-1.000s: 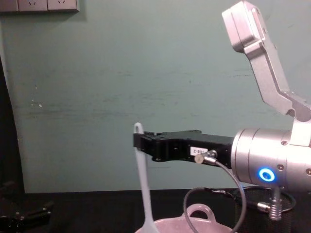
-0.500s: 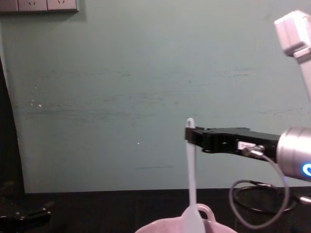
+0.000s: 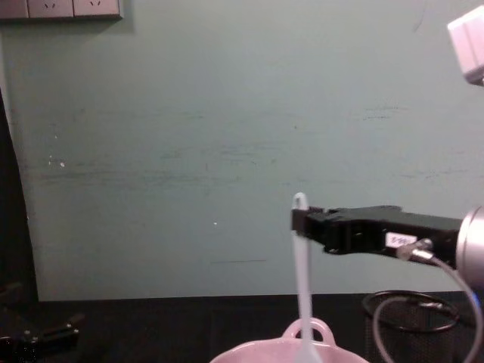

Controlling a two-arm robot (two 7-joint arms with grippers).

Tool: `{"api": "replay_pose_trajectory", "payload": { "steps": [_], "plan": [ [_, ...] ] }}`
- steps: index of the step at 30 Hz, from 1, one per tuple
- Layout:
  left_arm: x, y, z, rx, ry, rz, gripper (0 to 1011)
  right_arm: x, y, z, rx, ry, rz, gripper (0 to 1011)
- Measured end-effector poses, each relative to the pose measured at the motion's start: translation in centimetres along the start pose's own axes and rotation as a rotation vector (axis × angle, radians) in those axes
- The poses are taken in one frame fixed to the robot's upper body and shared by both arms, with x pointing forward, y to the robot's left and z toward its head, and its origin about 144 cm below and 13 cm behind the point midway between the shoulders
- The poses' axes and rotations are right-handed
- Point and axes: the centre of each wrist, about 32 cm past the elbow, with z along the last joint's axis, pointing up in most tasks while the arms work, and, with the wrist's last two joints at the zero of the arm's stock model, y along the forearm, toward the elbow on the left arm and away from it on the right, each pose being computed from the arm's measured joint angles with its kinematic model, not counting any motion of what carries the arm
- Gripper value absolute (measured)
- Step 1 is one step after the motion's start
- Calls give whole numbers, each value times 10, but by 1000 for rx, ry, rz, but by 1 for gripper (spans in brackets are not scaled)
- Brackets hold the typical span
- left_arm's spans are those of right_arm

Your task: Use the one hand to pick up the spoon and stir the clear water in the bowl.

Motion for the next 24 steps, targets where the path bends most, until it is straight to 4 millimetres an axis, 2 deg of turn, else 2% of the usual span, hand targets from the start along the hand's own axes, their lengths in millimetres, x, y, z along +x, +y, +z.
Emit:
{"api": "replay_pose_trajectory", "payload": {
  "steps": [8, 12, 17, 24],
  "plan": [
    [0, 0, 0, 0, 0, 0, 1011, -29, 14, 1, -1, -7, 105, 109],
    [0, 0, 0, 0, 0, 0, 1011, -37, 23, 3, 5, -13, 134, 109],
    [0, 0, 0, 0, 0, 0, 1011, -39, 31, 4, 14, -10, 144, 109],
    [0, 0, 0, 0, 0, 0, 1011, -32, 40, -1, 22, 16, 125, 109]
  ]
}}
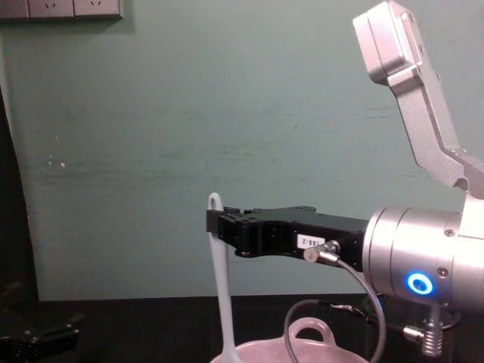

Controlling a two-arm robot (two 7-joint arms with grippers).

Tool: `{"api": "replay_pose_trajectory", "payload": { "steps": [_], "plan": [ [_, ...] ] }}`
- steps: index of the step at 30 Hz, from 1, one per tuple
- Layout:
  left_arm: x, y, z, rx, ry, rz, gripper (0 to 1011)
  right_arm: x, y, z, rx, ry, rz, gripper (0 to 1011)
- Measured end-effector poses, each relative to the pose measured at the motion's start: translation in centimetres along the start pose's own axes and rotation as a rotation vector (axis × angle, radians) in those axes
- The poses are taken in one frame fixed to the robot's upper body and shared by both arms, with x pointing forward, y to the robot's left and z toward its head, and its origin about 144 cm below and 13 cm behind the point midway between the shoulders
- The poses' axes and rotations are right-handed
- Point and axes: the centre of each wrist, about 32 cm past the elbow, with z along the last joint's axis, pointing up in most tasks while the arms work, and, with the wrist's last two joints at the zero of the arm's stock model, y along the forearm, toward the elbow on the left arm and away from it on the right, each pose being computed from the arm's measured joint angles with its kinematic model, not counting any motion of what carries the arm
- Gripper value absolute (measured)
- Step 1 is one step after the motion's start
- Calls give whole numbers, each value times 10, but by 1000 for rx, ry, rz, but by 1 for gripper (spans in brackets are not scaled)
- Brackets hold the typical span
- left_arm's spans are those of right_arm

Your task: Use the one hand to pick up the spoon and stir the clear water in the bowl.

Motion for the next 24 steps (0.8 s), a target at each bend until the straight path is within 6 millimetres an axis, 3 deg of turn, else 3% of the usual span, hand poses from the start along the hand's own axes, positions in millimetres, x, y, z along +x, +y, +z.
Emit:
{"api": "replay_pose_trajectory", "payload": {
  "steps": [10, 17, 24],
  "plan": [
    [0, 0, 0, 0, 0, 0, 1011, 24, -7, -5, 14, 26, -92, 109],
    [0, 0, 0, 0, 0, 0, 1011, 41, -31, -5, 14, 27, -174, 109],
    [0, 0, 0, 0, 0, 0, 1011, 42, -48, -3, 4, 18, -193, 109]
  ]
}}
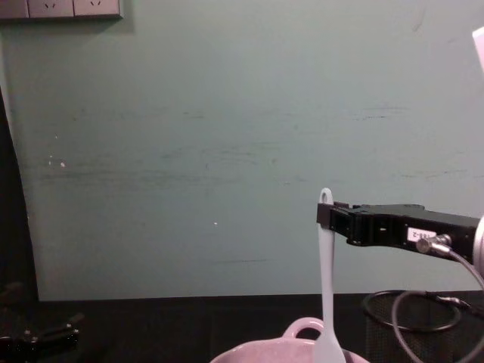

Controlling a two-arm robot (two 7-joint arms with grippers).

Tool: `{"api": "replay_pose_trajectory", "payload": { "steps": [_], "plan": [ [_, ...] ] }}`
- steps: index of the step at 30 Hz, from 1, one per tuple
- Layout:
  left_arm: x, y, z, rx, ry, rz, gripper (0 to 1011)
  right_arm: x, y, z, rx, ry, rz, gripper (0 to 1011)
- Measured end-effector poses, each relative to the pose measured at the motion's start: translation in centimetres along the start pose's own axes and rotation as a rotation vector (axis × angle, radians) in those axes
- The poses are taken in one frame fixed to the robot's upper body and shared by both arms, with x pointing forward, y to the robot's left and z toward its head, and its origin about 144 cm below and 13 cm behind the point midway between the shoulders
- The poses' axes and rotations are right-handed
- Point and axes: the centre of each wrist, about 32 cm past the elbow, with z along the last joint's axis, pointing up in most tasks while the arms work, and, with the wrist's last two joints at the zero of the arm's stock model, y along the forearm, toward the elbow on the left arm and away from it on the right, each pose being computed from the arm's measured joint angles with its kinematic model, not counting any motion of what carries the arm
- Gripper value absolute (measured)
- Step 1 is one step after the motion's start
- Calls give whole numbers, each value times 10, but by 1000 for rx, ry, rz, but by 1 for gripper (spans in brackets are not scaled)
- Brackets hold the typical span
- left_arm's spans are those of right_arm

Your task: Use the one hand to pick up the spoon and stir the clear water in the bowl.

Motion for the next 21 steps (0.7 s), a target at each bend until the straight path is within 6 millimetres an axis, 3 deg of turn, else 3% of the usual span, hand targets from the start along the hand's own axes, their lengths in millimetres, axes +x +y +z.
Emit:
{"api": "replay_pose_trajectory", "payload": {
  "steps": [9, 21],
  "plan": [
    [0, 0, 0, 0, 0, 0, 1011, -15, -6, 3, -23, -25, 69, 109],
    [0, 0, 0, 0, 0, 0, 1011, -46, 5, 4, -24, -33, 181, 109]
  ]
}}
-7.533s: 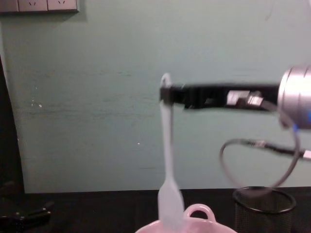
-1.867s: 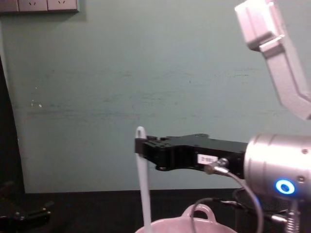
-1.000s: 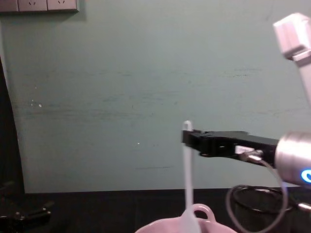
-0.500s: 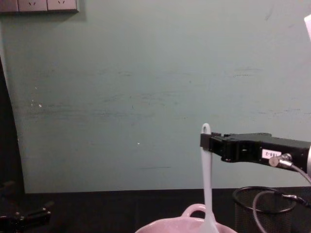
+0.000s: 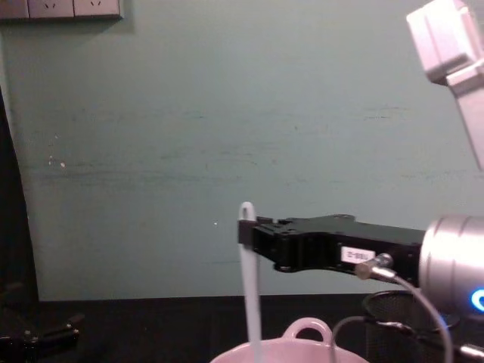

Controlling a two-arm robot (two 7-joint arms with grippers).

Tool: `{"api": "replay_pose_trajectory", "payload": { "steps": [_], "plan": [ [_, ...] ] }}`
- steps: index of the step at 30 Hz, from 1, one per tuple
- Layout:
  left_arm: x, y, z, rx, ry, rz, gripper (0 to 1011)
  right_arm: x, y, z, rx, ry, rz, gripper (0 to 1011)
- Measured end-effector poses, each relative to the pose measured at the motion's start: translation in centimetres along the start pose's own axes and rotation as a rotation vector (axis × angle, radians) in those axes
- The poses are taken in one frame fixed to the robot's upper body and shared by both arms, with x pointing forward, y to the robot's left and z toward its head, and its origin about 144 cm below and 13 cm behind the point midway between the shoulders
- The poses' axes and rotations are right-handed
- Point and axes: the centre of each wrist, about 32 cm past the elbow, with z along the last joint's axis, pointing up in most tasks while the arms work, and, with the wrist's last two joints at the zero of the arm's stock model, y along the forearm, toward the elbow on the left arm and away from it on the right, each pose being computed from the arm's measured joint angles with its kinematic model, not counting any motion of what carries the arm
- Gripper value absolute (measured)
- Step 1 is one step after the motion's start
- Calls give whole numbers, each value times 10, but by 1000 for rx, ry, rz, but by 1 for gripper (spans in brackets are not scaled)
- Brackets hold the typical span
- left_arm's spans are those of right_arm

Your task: Use the one hand to pick up the spoon and stir the clear water in the bowl.

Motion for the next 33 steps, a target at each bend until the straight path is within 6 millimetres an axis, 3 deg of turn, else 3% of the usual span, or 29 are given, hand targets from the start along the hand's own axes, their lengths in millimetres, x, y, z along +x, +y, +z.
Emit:
{"api": "replay_pose_trajectory", "payload": {
  "steps": [10, 18, 24, 33],
  "plan": [
    [0, 0, 0, 0, 0, 0, 1011, -2, 25, 0, 19, 12, 27, 109],
    [0, 0, 0, 0, 0, 0, 1011, 18, 35, -5, 18, 34, -31, 109],
    [0, 0, 0, 0, 0, 0, 1011, 35, 27, -6, 21, 41, -100, 109],
    [0, 0, 0, 0, 0, 0, 1011, 46, 6, -5, 24, 34, -157, 109]
  ]
}}
